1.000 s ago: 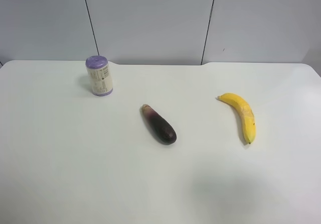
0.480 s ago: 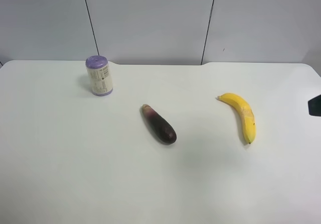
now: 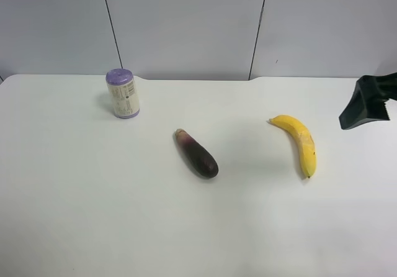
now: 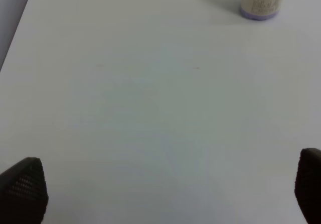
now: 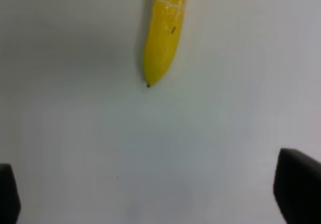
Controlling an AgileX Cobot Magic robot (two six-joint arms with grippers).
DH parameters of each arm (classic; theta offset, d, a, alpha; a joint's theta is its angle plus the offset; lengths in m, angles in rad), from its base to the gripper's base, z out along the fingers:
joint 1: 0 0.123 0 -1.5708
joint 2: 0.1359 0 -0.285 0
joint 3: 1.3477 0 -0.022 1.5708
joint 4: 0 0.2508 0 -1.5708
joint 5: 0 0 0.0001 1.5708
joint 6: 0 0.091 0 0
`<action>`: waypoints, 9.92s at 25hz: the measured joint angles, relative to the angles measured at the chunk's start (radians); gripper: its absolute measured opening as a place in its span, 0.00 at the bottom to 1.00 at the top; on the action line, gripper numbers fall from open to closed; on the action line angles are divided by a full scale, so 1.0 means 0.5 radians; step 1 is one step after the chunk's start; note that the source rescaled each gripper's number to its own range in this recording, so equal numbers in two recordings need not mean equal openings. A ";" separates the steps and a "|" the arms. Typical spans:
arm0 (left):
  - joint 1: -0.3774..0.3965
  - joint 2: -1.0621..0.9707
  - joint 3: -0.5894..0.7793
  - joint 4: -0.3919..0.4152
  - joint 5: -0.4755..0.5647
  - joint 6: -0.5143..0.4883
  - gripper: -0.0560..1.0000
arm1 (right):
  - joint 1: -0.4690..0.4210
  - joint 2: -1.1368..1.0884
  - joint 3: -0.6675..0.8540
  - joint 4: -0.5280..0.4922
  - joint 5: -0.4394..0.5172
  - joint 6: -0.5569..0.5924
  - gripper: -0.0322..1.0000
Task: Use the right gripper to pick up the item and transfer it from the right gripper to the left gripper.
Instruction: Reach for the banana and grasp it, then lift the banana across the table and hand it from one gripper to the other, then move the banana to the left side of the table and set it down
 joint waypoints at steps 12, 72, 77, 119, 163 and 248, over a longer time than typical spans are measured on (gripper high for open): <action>0.000 0.000 0.000 0.000 0.000 0.000 1.00 | 0.000 0.683 -0.302 -0.002 -0.017 0.000 1.00; 0.000 0.000 0.000 0.002 0.000 0.000 1.00 | 0.000 1.700 -0.338 -0.021 -0.506 -0.339 0.03; 0.000 0.000 0.000 0.002 0.000 0.000 1.00 | 0.000 1.628 -0.338 -0.016 -0.499 -0.339 0.03; -0.007 0.162 -0.086 -0.309 0.077 0.308 1.00 | 1.306 1.073 -0.731 0.070 0.196 -0.713 0.03; -1.803 2.290 -0.928 0.378 -0.173 0.336 1.00 | 1.349 1.073 -0.731 0.501 0.174 -0.898 0.03; -1.803 2.666 -0.928 0.253 -0.530 0.615 0.06 | 1.349 -0.175 -0.047 0.427 0.375 -0.661 1.00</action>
